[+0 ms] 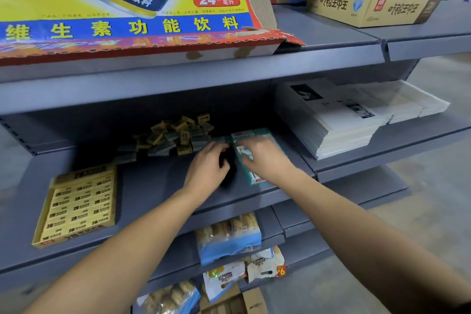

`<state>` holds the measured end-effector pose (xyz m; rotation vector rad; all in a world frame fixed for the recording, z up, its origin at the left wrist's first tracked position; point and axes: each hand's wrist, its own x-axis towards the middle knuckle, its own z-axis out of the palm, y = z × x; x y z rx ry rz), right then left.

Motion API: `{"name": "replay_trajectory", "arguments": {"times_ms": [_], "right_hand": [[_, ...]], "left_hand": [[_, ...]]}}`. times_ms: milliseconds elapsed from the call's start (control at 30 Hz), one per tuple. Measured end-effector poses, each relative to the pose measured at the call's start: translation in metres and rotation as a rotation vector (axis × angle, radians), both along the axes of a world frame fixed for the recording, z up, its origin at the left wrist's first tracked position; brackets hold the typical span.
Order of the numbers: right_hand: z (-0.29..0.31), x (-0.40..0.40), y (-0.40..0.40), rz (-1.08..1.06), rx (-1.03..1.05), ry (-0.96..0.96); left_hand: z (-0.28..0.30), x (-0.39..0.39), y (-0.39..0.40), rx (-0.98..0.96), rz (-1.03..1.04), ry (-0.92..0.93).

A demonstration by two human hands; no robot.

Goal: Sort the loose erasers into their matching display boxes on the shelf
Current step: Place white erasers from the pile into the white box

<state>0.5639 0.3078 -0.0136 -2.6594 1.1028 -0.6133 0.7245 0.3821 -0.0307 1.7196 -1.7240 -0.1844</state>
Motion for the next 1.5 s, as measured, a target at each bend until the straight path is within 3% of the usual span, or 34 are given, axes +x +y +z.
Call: {"name": "replay_trajectory", "arguments": {"times_ms": [167,367,667,800,900,1033,1300,1400,1500], "right_hand": [[-0.016,0.062,0.005,0.07,0.046,0.003],[-0.029,0.106,-0.008,-0.031,-0.057,0.232],[-0.039,0.124,-0.023,-0.168,0.014,0.267],[-0.04,0.123,-0.028,-0.117,-0.121,0.301],[-0.039,0.12,-0.026,-0.088,-0.127,0.187],[-0.033,0.116,-0.013,0.149,-0.102,-0.162],[-0.033,0.106,0.014,0.2,-0.089,-0.216],[-0.034,0.103,0.018,0.208,0.074,-0.246],[-0.028,0.102,0.024,0.12,0.42,-0.373]], "left_hand": [[0.0,0.04,0.015,0.052,0.135,-0.044],[0.001,0.083,0.034,0.095,0.246,-0.07],[-0.001,0.112,0.034,0.143,0.275,-0.043],[-0.002,0.113,0.03,0.137,0.277,-0.058],[0.0,0.109,0.028,0.128,0.265,-0.072],[0.002,0.103,0.026,0.107,0.239,-0.086],[-0.001,0.093,0.034,0.059,0.199,-0.028],[-0.003,0.094,0.038,0.061,0.173,0.002],[-0.007,0.097,0.04,0.077,0.119,0.026]]}}
